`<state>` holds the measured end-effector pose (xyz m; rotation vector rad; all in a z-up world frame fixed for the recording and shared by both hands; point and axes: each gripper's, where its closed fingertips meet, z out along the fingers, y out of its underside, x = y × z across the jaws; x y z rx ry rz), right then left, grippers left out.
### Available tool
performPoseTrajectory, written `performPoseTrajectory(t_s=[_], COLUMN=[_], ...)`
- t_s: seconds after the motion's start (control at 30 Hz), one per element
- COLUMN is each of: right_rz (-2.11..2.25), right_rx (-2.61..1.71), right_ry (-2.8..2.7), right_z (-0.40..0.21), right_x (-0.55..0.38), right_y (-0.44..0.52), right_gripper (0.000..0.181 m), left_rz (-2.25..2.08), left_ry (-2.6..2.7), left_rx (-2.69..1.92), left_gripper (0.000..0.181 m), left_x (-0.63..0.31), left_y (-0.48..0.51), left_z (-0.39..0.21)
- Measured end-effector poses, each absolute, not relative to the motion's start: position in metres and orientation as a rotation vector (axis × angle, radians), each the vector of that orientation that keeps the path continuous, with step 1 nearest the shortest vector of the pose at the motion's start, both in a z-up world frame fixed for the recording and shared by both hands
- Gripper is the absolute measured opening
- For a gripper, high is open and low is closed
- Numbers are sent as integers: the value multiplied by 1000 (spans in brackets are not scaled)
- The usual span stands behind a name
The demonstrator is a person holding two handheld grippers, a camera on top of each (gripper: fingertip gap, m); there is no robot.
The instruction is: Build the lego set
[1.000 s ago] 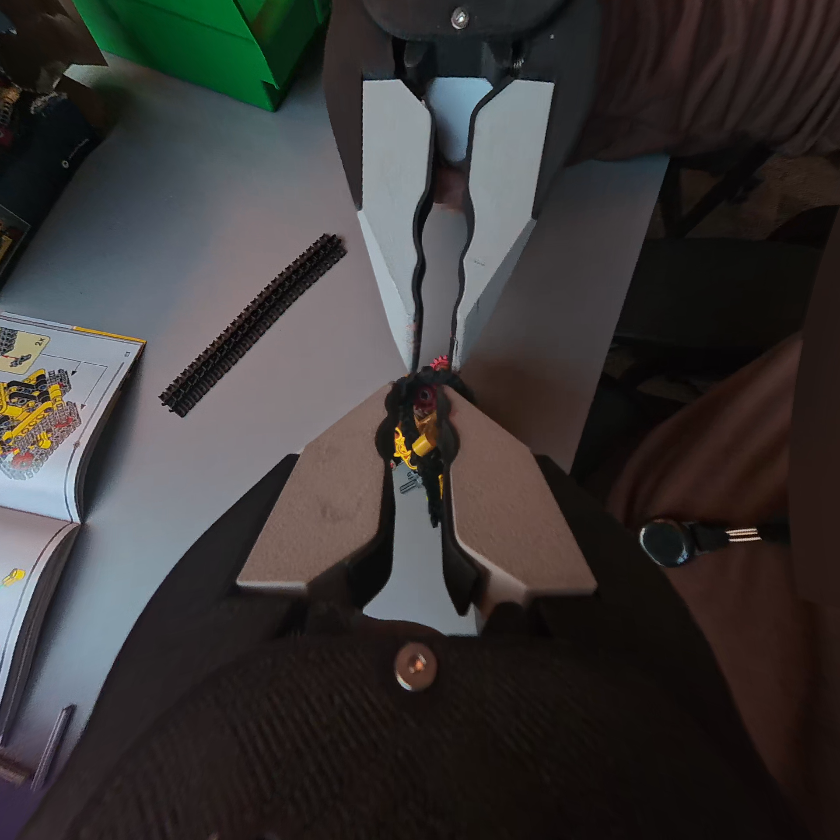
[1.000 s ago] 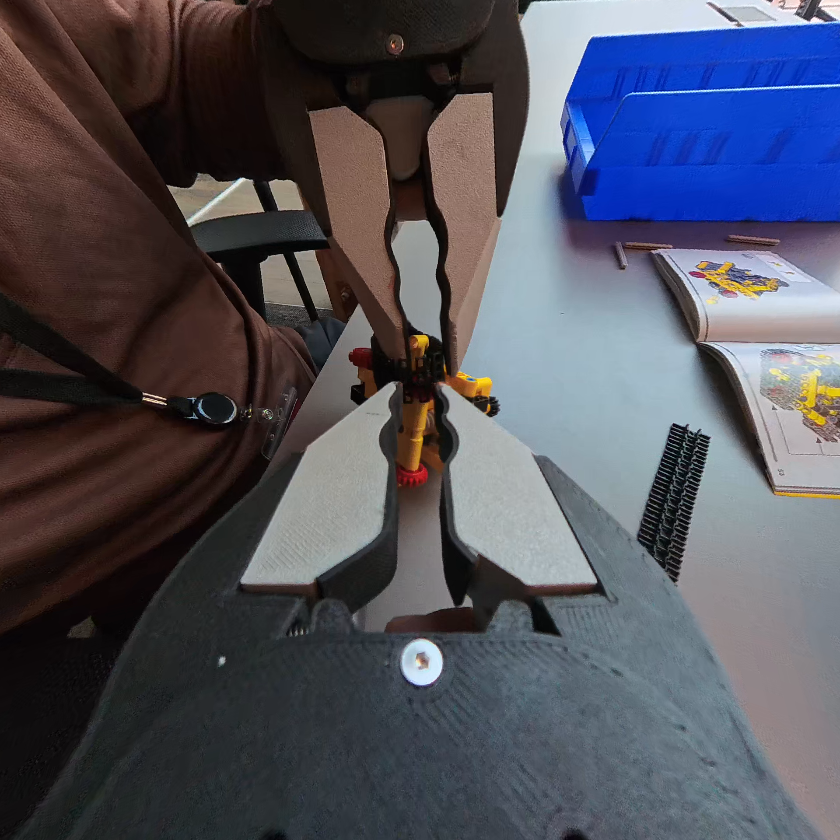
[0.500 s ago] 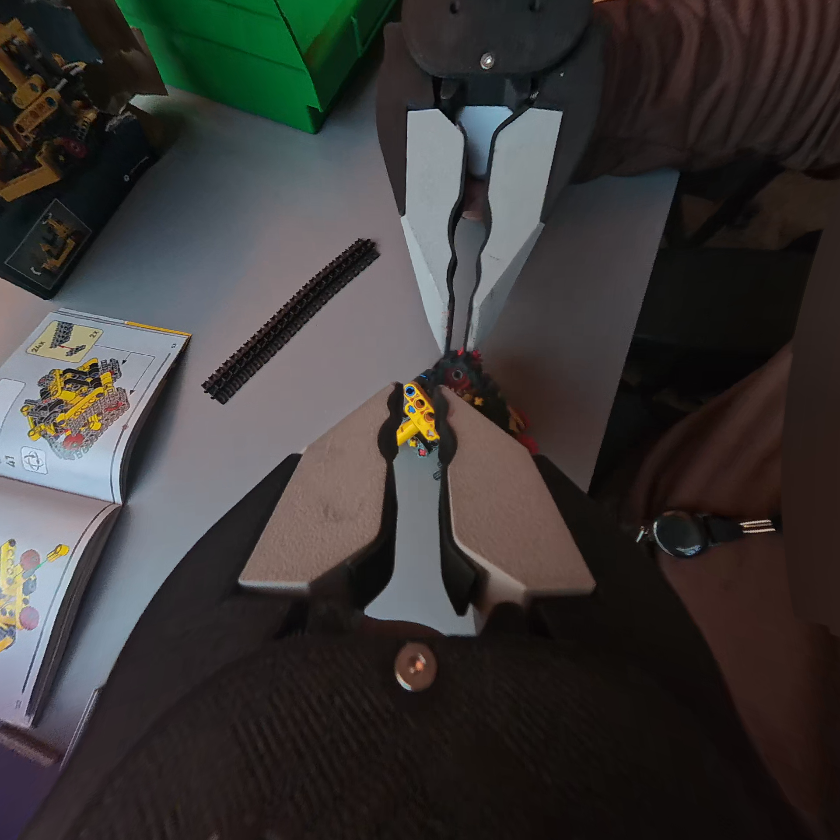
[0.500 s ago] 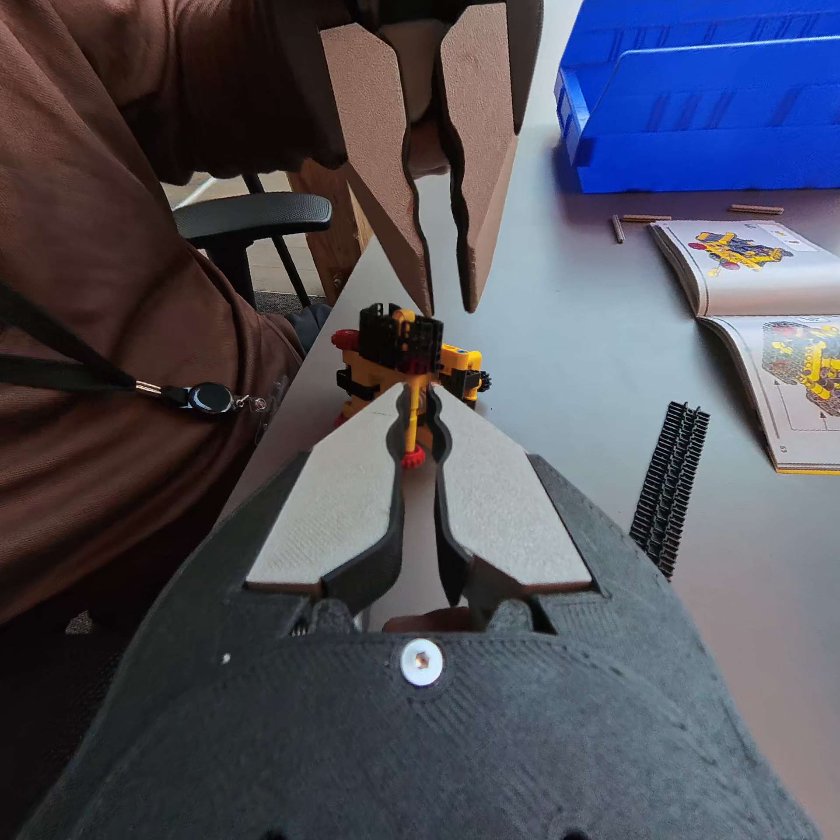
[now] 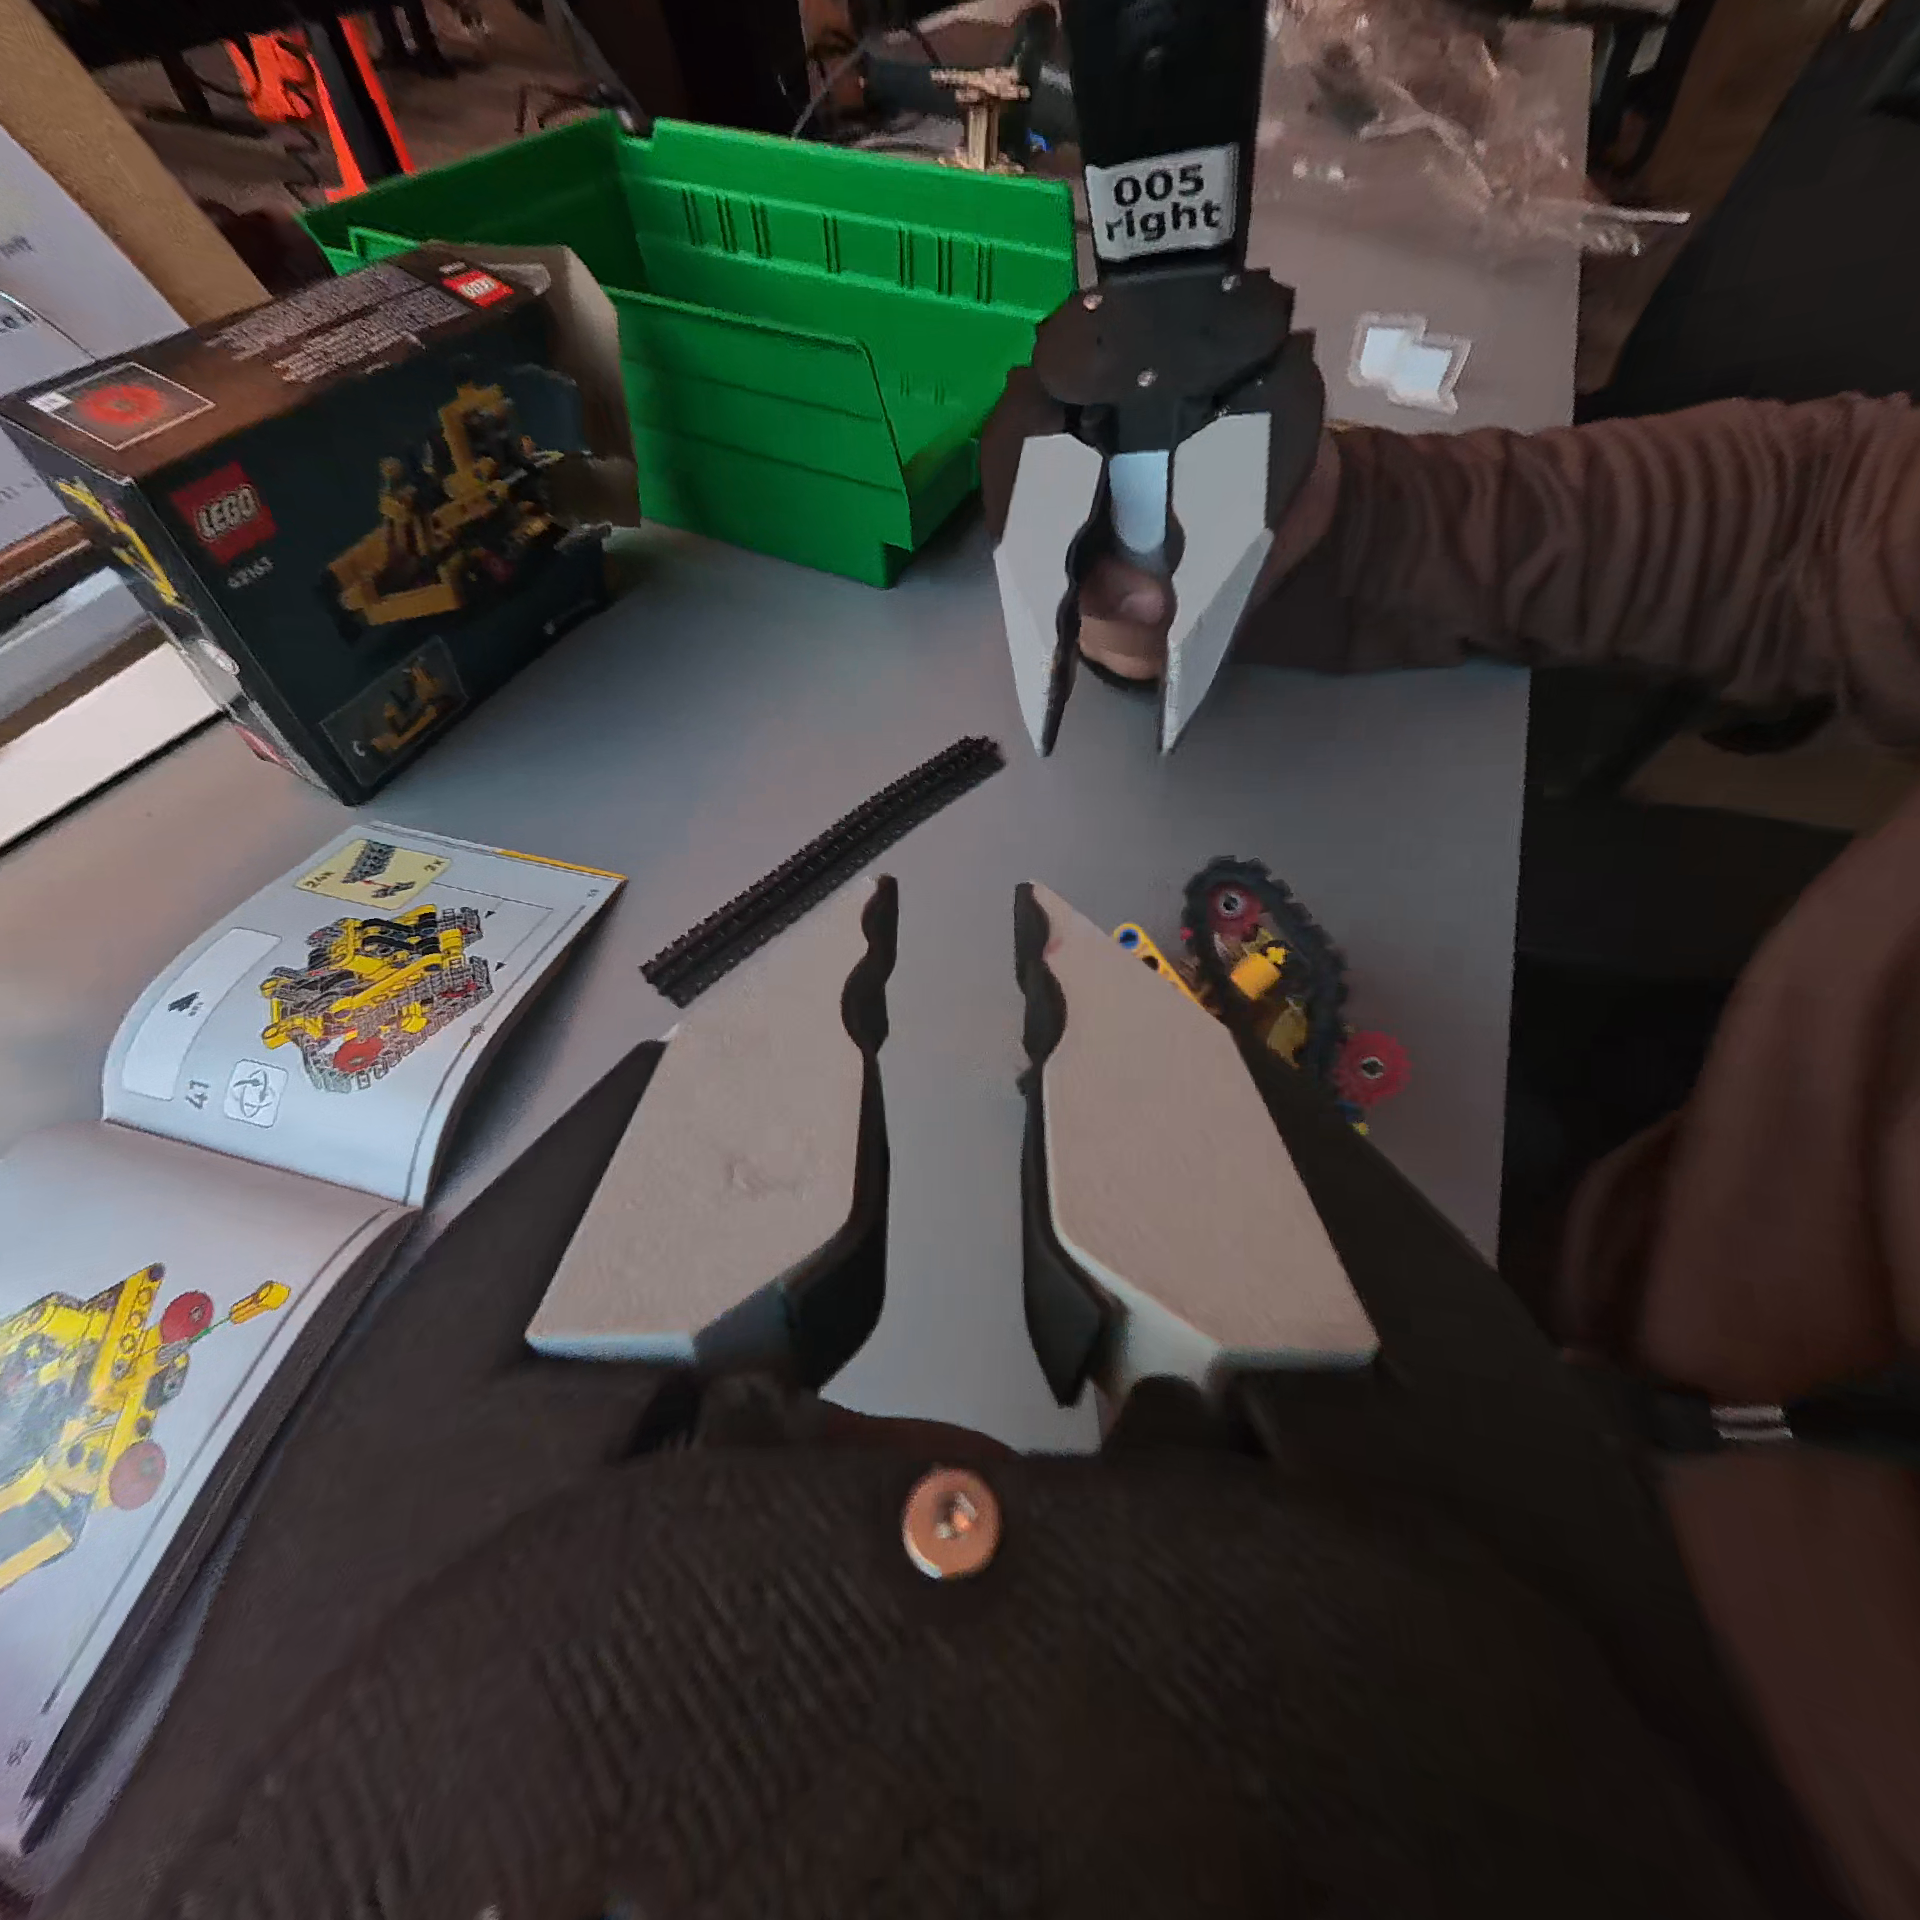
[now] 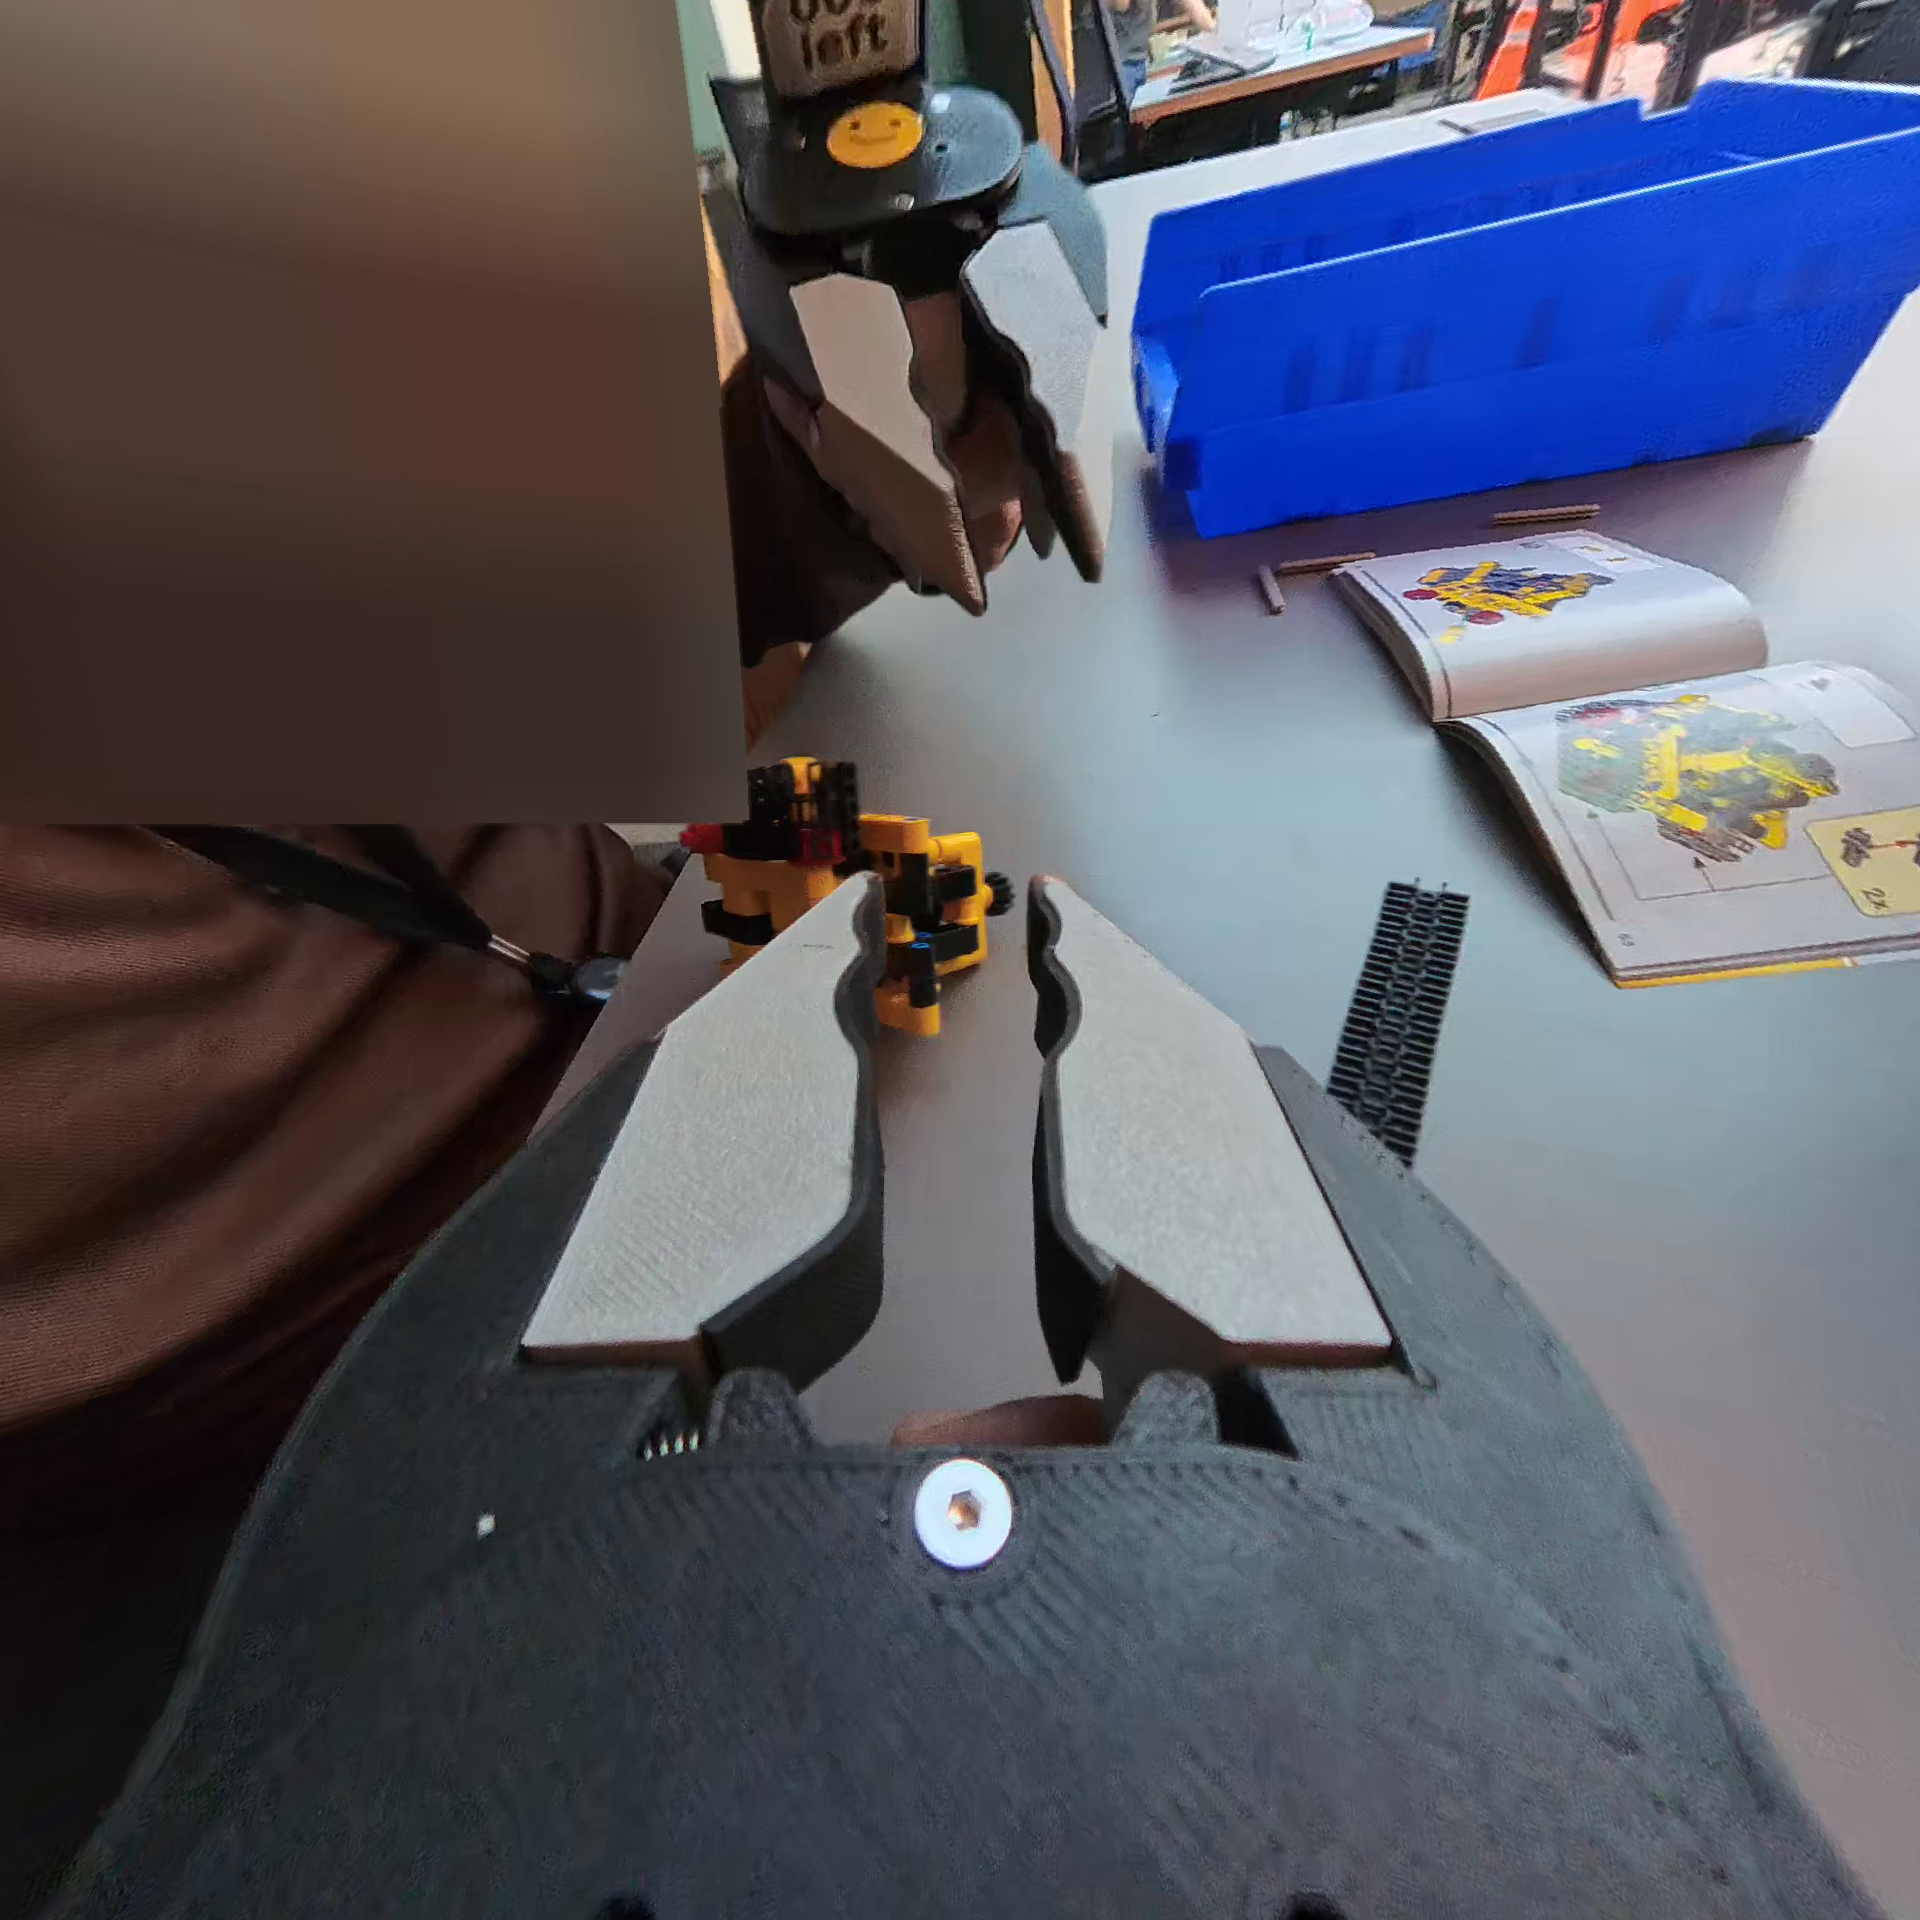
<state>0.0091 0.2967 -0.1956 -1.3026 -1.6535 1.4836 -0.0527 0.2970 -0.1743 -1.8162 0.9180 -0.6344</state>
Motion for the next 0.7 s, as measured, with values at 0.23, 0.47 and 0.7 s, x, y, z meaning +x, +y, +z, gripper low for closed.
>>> performPoseTrajectory(t_s=[0.23, 0.47, 0.7], right_rz=[1557, 1469, 1386], right_rx=[-1390, -1455, -1465], right_ry=[-1470, -1506, -1538], right_z=[-191, -202, -208], right_x=[8, 4, 3], right_y=[332, 337, 335], right_gripper=[44, 45, 44], left_rz=[-755, -724, -631], left_ry=[783, 751, 861], left_rx=[-1751, -1739, -1739], left_gripper=[22, 19, 19], left_x=[-61, -69, -57], left_y=[318, 320, 314], left_z=[-177, -174, -187])
